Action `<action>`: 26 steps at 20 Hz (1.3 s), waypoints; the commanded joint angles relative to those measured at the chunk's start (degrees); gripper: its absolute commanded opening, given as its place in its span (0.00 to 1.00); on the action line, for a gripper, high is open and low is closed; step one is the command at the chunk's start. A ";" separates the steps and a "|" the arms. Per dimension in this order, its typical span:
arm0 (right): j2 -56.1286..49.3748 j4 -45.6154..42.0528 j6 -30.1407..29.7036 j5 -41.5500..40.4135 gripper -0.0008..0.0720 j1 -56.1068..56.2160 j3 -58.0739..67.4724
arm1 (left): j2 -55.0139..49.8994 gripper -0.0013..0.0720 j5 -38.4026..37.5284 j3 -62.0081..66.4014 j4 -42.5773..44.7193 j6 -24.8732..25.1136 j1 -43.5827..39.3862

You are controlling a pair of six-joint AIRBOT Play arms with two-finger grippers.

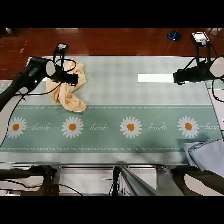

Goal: Fold the shirts.

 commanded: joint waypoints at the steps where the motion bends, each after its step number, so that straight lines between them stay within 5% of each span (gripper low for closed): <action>1: 0.02 -0.90 0.02 -0.07 0.59 -0.02 0.02 | -3.89 1.00 0.04 0.02 0.04 -0.09 0.63; 5: 0.02 -0.87 0.02 0.44 0.59 -0.02 0.02 | -7.06 1.00 0.04 0.02 0.26 -0.09 0.70; 6: 0.02 -0.87 0.02 0.55 0.59 -0.02 0.02 | -7.69 0.88 -0.07 0.02 0.24 -0.09 0.70; 7: 0.02 -0.87 0.02 0.59 0.59 -0.02 0.02 | -7.96 0.52 -0.33 0.02 0.24 -0.07 0.68; 8: 0.02 -0.87 0.02 0.63 0.59 -0.02 0.02 | -7.91 0.05 -0.66 0.02 0.24 -0.04 0.68; 15: 0.02 -0.87 0.02 1.64 0.59 -0.02 0.02 | -5.97 0.05 -11.61 12.98 0.90 0.61 0.55; 26: 0.04 -1.66 0.00 3.63 0.59 -0.02 0.02 | 11.89 0.04 -12.68 24.04 -0.76 0.59 -9.33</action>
